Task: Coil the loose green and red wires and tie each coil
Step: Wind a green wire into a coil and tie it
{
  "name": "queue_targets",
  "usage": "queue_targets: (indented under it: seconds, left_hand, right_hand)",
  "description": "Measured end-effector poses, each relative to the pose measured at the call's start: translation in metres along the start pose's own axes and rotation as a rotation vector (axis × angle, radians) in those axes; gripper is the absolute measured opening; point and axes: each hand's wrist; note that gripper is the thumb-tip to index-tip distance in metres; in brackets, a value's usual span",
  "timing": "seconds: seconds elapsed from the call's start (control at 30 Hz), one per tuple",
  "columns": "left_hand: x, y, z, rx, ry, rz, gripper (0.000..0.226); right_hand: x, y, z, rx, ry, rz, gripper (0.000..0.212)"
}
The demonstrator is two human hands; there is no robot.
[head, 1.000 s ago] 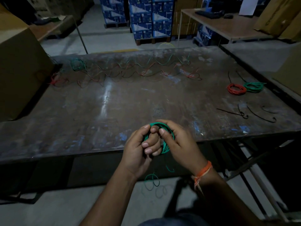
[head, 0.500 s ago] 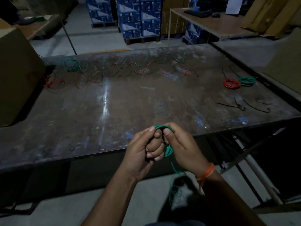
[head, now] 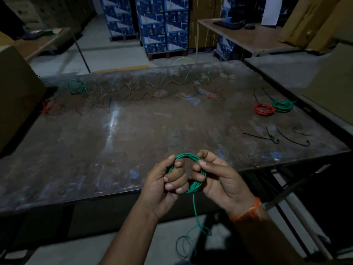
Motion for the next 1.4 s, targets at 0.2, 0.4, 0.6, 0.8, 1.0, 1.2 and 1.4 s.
queue_targets:
  seconds: [0.2, 0.4, 0.6, 0.8, 1.0, 1.2, 1.4]
  left_hand:
    - [-0.037, -0.030, -0.017, -0.047, -0.033, 0.027, 0.028]
    - [-0.066, -0.052, -0.043, -0.206, 0.092, -0.068, 0.028]
    - [-0.086, -0.072, -0.060, -0.129, 0.241, -0.118, 0.035]
    - [-0.104, -0.068, -0.076, 0.066, 0.336, -0.199, 0.035]
    - [-0.105, -0.046, -0.059, 0.180, 0.393, -0.416, 0.038]
    - [-0.096, -0.034, -0.043, 0.193, 0.462, -0.479, 0.031]
    - [-0.102, -0.037, -0.050, -0.062, 0.611, -0.495, 0.029]
  right_hand:
    - [-0.002, -0.040, 0.031, 0.032, 0.009, -0.007, 0.038]
    - [-0.008, -0.068, 0.053, 0.135, 0.015, 0.071, 0.013]
    - [-0.013, -0.079, 0.065, 0.410, 0.076, 0.204, 0.014]
    - [-0.018, -0.098, 0.075, 0.616, -0.011, 0.231, 0.025]
    - [-0.006, -0.125, 0.111, 0.902, -0.060, 0.081, 0.012]
    - [-0.003, -0.156, 0.135, 1.176, 0.004, 0.265, 0.028]
    - [-0.002, -0.155, 0.101, 1.299, -0.257, 0.416, 0.012]
Point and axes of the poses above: each hand's wrist, its own x-axis away from the middle knuckle, its own z-axis out of the back of the hand, y = z × x, and after that the axes turned 11 degrees about -x, right-handed
